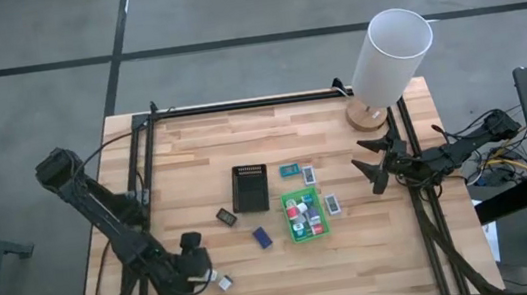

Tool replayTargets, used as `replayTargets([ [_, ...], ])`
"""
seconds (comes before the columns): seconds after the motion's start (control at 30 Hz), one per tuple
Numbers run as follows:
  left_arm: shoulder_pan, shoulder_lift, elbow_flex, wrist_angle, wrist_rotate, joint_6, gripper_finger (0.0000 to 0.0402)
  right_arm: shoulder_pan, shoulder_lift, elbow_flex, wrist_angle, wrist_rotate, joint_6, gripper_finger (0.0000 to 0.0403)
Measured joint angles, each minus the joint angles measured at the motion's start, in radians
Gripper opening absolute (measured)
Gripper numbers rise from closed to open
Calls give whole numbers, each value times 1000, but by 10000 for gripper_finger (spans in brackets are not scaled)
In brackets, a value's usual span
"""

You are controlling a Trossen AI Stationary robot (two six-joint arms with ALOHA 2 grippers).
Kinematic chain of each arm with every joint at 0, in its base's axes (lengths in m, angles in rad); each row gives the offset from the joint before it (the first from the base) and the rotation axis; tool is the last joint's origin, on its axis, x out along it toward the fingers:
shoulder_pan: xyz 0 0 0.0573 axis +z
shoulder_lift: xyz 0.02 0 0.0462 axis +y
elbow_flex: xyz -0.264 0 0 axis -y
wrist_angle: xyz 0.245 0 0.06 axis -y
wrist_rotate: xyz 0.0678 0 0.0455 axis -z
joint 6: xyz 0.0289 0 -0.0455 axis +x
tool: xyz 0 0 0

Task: Pick & Place Office items
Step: Put the green charger adapter into the green bin

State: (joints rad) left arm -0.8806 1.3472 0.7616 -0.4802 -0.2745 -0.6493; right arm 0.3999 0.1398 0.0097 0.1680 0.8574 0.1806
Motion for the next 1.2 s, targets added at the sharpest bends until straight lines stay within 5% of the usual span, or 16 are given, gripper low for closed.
replayTargets([
  [0.33, 0, 0, -9, 81, 10, 112, 218, 0, 0, 0, 0, 0, 0, 326],
  [1.2, 5, 1, -188, 228, 26, 43, 218, 0, 0, 0, 0, 0, 0, 326],
])
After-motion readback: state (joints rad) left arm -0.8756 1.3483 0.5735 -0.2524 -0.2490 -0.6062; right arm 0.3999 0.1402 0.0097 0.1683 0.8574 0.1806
